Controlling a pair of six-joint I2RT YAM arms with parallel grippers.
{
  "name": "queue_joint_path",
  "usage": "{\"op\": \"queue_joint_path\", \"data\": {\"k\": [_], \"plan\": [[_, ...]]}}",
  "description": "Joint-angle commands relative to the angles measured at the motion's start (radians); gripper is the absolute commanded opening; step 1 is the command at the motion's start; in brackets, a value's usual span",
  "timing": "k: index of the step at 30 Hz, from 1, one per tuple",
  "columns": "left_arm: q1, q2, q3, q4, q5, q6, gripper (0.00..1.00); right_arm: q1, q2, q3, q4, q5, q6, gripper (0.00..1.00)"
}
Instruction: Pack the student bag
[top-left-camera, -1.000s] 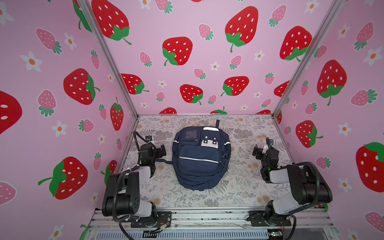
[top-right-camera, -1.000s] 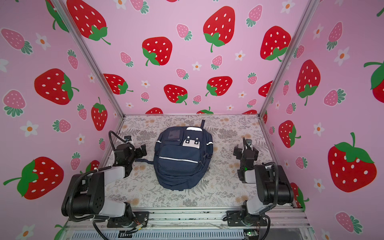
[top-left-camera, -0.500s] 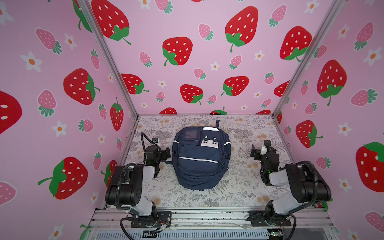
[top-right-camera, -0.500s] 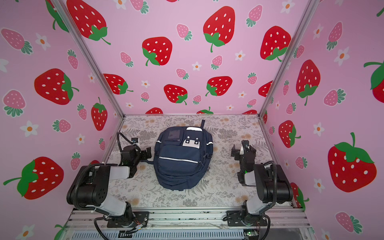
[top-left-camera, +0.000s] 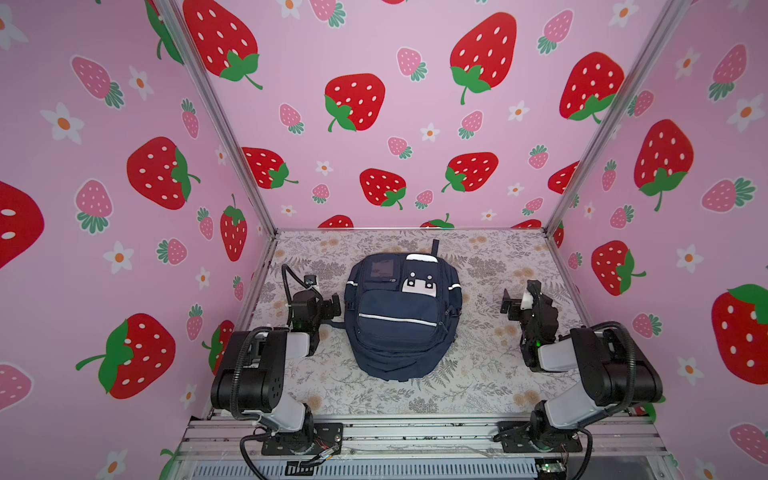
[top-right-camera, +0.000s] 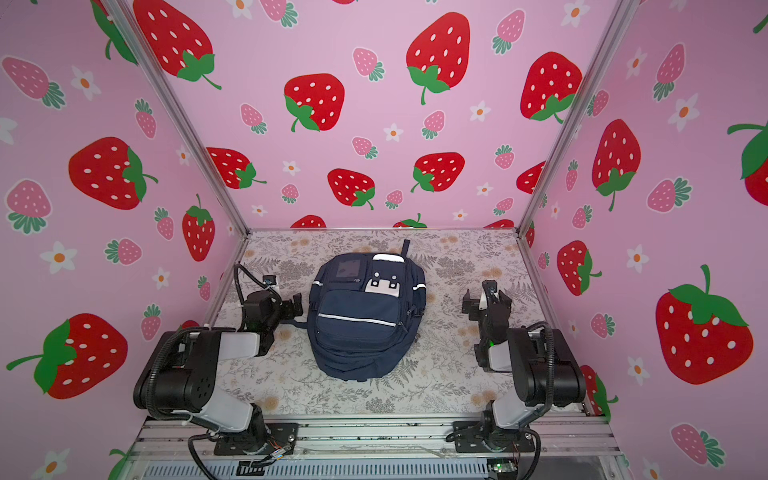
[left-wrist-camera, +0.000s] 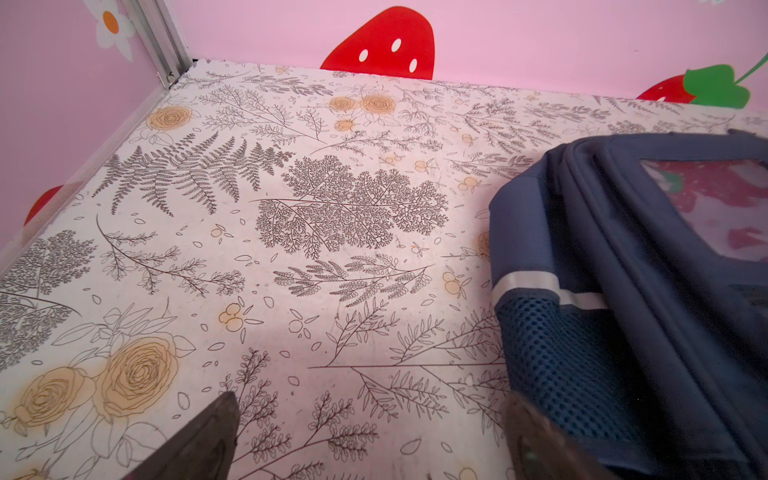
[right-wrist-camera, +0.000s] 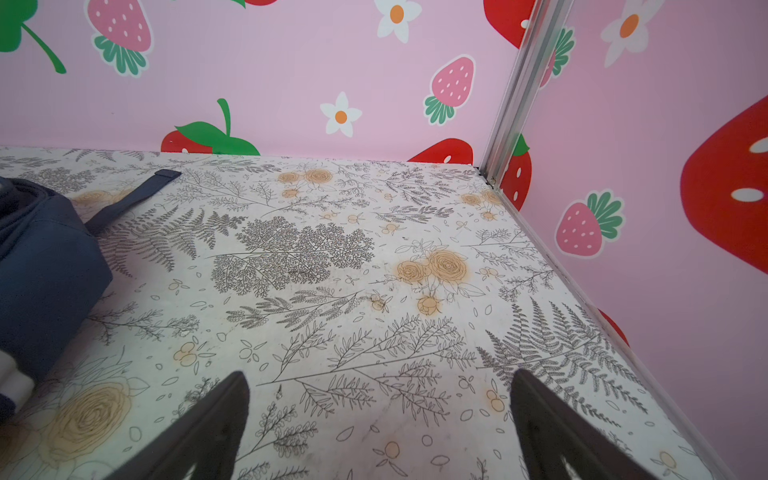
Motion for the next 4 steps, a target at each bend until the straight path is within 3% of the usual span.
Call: {"op": "queue_joint_path", "data": {"k": [1,4], "plan": [[-0.002,-0.012,0.015,0.018,-0.010,0.018,0.99,0.009,0.008,0.017,0.010,-0.003,-0.026,1.00],[-0.002,-0.011,0.015,0.018,-0.009,0.018,0.99,0.009,-0.009,-0.007,0.040,-0.003,-0.026,1.00]]}}
